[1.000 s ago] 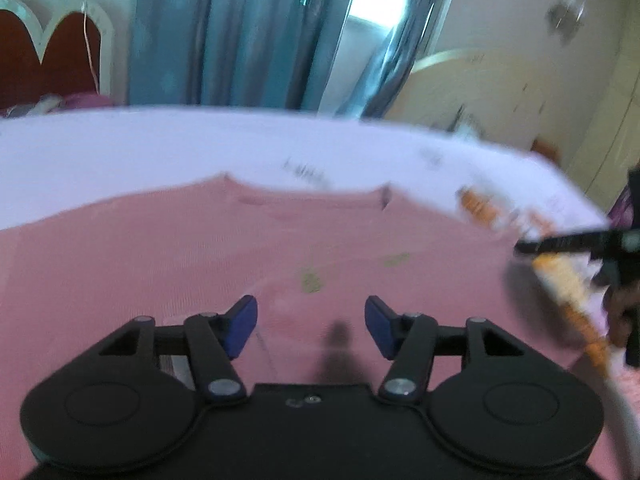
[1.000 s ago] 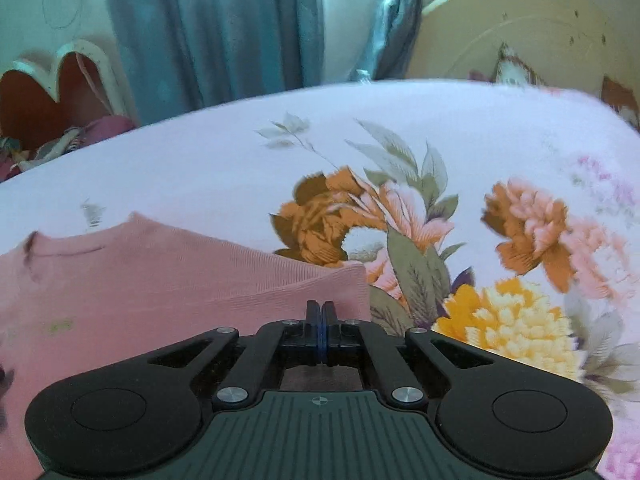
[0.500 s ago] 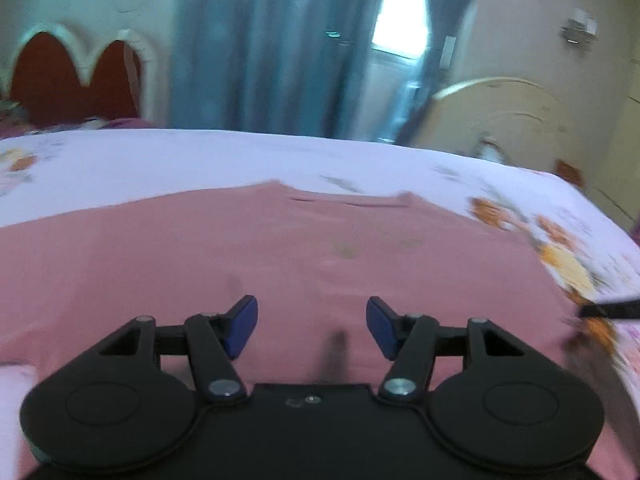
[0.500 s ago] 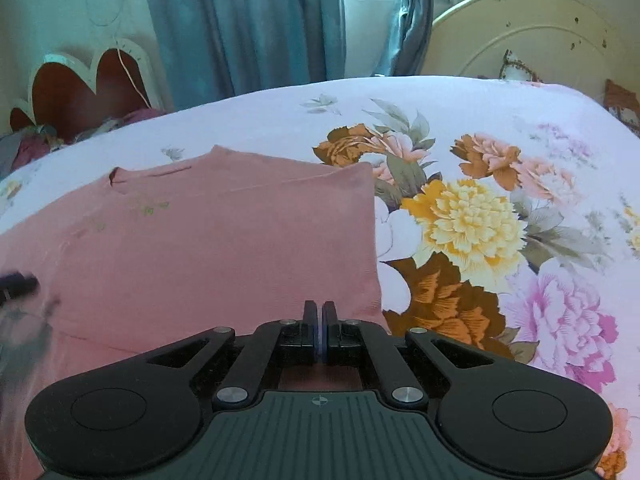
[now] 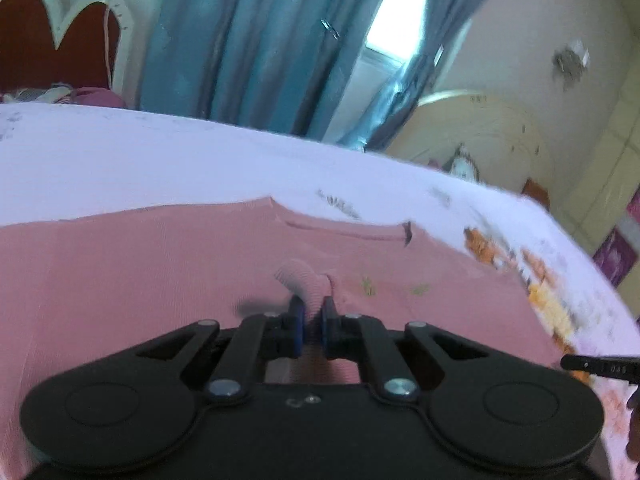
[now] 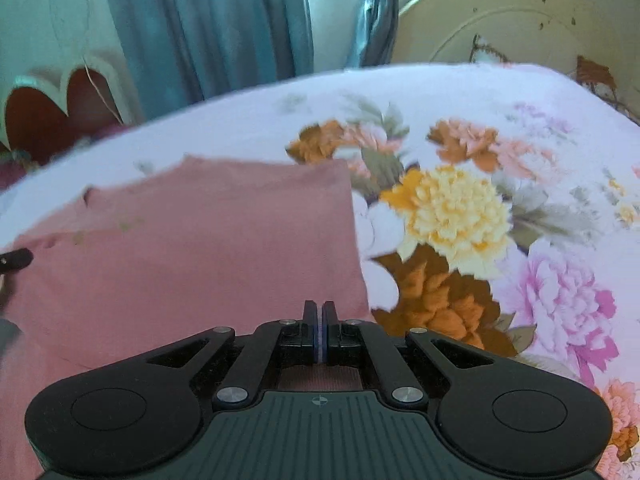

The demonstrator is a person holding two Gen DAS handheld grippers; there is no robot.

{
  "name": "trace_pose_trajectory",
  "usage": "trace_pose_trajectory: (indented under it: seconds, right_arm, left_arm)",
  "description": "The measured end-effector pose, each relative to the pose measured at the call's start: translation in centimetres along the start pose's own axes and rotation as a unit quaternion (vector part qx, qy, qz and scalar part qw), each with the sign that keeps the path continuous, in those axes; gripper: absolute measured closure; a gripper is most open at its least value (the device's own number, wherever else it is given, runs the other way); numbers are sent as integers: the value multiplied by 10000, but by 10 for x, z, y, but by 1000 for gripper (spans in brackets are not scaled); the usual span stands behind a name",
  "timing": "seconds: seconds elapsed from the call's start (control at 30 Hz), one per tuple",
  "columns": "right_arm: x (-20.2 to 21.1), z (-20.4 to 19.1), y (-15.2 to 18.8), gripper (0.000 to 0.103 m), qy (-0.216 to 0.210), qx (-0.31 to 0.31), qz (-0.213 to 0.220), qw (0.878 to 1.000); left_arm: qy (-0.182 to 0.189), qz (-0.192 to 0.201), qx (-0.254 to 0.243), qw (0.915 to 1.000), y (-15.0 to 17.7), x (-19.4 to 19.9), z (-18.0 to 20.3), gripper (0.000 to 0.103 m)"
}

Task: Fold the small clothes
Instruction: 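Grasp the other sleeve cuff with the left tool and lift it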

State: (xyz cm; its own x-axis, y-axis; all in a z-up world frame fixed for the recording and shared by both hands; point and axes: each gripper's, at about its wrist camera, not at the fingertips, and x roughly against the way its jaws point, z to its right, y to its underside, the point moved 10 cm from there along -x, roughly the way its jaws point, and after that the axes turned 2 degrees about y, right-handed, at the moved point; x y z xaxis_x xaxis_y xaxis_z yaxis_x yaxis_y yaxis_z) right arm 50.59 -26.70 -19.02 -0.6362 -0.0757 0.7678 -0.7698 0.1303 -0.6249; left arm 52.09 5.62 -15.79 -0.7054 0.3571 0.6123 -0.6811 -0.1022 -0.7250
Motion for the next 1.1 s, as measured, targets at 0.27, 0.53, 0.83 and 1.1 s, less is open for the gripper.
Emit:
trace_pose_trajectory:
  seconds: [0.27, 0.53, 0.83, 1.1]
  right_arm:
    - [4, -21, 6, 103, 185, 555, 129, 9982]
    - [15, -56, 11, 103, -196, 610, -16, 9979]
    - [12, -114, 22, 38, -148, 807, 87, 9966]
    - [24, -146, 1, 38, -349, 364, 222, 9985]
  left_arm:
    - [-1245, -462, -568, 9895, 50, 32, -16, 46]
    - [-2274, 414, 246, 9726, 76, 162, -92, 13]
    - [-3132, 1393, 3146, 8852, 124, 305, -276, 38]
    - [-2423, 2174, 4116, 8513, 104, 300, -333, 35]
